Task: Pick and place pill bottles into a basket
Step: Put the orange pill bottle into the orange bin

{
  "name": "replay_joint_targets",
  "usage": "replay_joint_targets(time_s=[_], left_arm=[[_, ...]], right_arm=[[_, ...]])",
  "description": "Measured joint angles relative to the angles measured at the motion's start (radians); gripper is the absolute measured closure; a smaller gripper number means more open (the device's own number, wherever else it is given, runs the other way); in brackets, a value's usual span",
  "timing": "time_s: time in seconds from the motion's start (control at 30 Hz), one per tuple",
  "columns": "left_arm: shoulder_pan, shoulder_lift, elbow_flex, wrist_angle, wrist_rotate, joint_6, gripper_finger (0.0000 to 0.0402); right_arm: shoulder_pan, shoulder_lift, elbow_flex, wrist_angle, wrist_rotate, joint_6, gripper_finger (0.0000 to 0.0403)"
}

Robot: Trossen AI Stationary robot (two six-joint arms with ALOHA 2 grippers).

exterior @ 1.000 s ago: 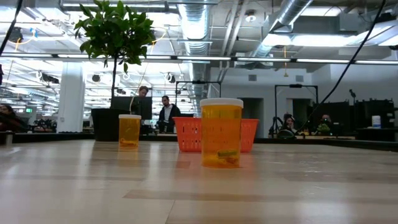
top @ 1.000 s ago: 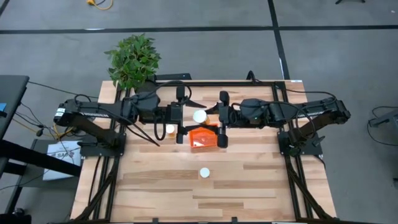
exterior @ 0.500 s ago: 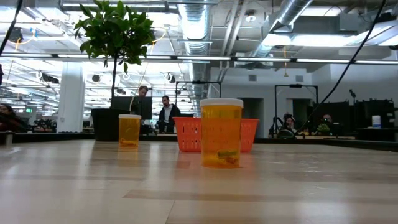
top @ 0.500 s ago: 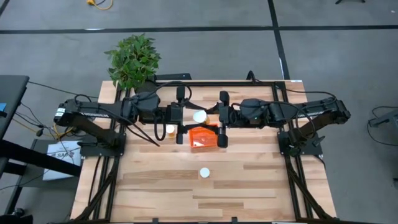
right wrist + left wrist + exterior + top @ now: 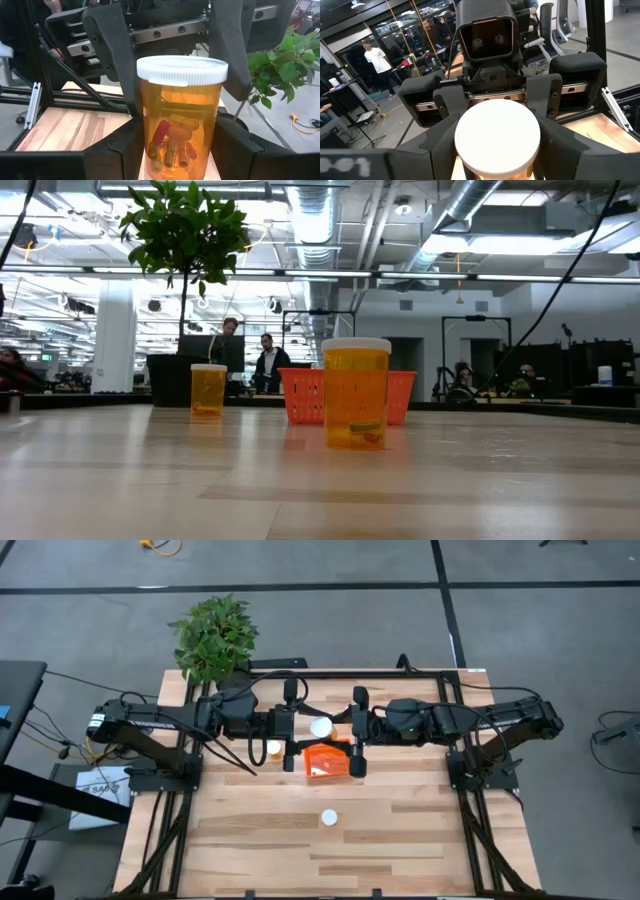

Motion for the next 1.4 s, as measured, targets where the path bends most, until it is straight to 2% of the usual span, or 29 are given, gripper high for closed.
replay_joint_targets(time_s=[0.57,1.13,1.27,1.4], left_arm=[[0.000,0.000,0.000,0.000,-0.001,0.001,0.0200],[0.000,0.000,0.000,0.002,-0.004,0.004,0.0200],[0.000,0.000,0.000,0.002,-0.004,0.004,0.0200],[0.000,0.000,0.000,0.002,-0.004,0.004,0.0200]], right_arm=[[0.000,0.000,0.000,0.000,0.000,-0.008,0.0210],[0.000,0.000,0.001,-0.061,0.006,-0.032,0.0168],[0.000,0.000,0.001,-0.102,0.055,-0.075,0.0168],[0.000,-0.008,0.001,-0.204,0.172,-0.117,0.0168]])
